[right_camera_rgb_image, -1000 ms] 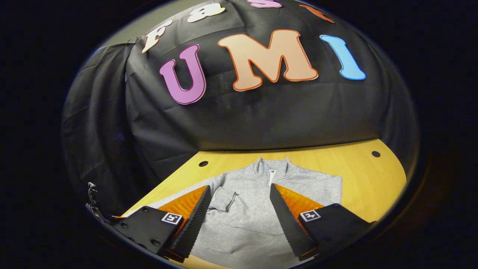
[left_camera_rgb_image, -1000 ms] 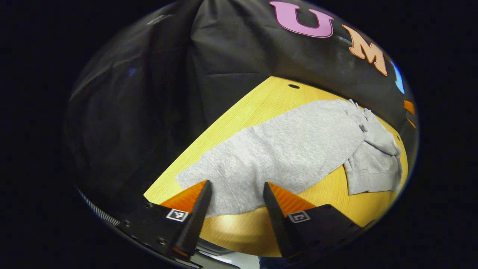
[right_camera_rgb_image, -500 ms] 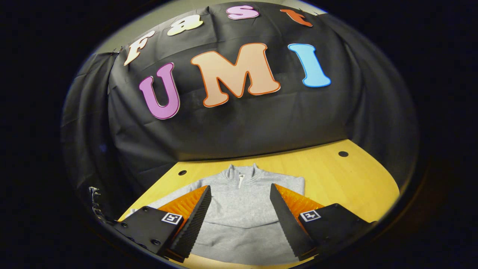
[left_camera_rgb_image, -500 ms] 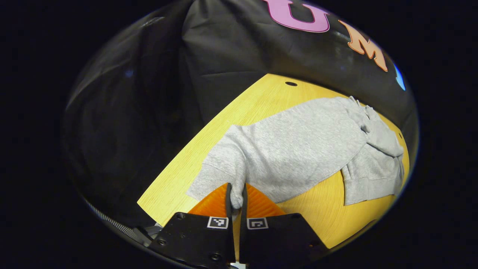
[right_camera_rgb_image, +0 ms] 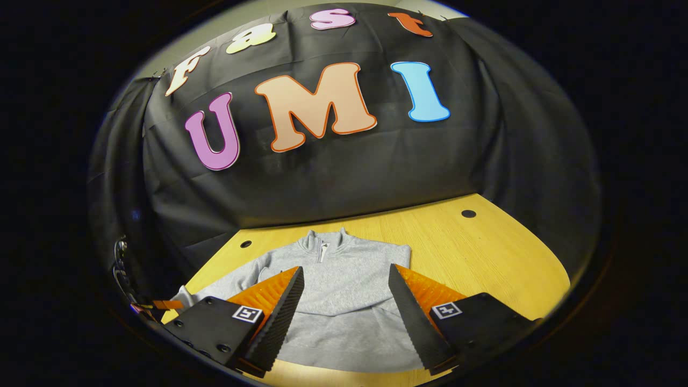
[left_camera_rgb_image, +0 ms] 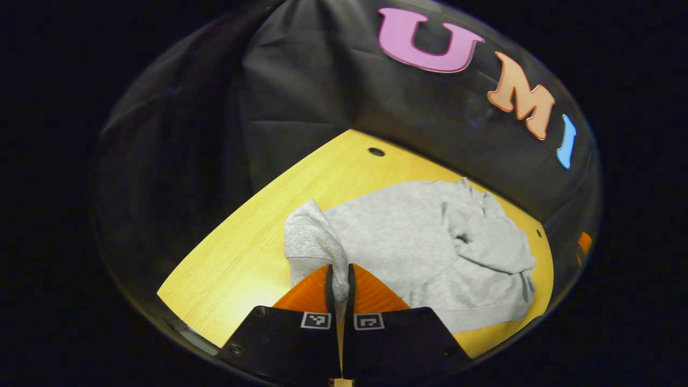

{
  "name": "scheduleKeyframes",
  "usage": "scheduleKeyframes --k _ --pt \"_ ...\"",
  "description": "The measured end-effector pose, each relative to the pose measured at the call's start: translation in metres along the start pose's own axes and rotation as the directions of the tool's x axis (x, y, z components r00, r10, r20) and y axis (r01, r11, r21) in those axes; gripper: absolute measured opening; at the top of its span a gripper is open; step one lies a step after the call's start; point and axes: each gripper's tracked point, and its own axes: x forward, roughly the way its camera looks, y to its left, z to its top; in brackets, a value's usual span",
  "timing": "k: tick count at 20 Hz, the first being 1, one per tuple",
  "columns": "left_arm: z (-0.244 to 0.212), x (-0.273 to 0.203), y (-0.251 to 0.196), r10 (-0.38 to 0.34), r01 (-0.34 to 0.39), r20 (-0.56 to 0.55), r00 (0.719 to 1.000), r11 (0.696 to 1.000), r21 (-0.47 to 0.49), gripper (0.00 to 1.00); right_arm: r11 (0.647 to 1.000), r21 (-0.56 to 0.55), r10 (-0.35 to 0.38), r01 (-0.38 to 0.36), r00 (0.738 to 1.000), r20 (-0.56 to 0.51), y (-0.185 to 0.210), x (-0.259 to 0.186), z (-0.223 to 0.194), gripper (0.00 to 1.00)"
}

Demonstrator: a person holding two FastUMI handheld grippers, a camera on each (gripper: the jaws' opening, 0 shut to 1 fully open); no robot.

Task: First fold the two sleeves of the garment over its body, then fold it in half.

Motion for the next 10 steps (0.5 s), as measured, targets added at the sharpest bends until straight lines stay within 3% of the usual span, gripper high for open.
scheduleKeyframes --k 5,6,7,10 --pt "0.024 0.012 -0.120 -0.205 0.201 0.023 0.979 0.974 0.102 0.01 0.999 0.013 -0.043 0.043 0.999 0.014 -0.026 -0.013 -0.001 0.98" --pt "0.028 0.012 -0.147 -0.253 0.249 0.024 0.967 0.961 0.119 0.01 0.999 0.016 -0.050 0.050 0.999 0.017 -0.032 -0.015 -0.001 0.94" --pt "0.029 0.013 -0.172 -0.294 0.289 0.020 0.956 0.947 0.139 0.01 0.998 0.018 -0.060 0.060 0.998 0.020 -0.039 -0.019 0.001 0.98" --pt "0.038 0.014 -0.246 -0.407 0.395 0.019 0.913 0.896 0.204 0.01 0.996 0.020 -0.091 0.090 0.995 0.027 -0.060 -0.026 0.001 0.94"
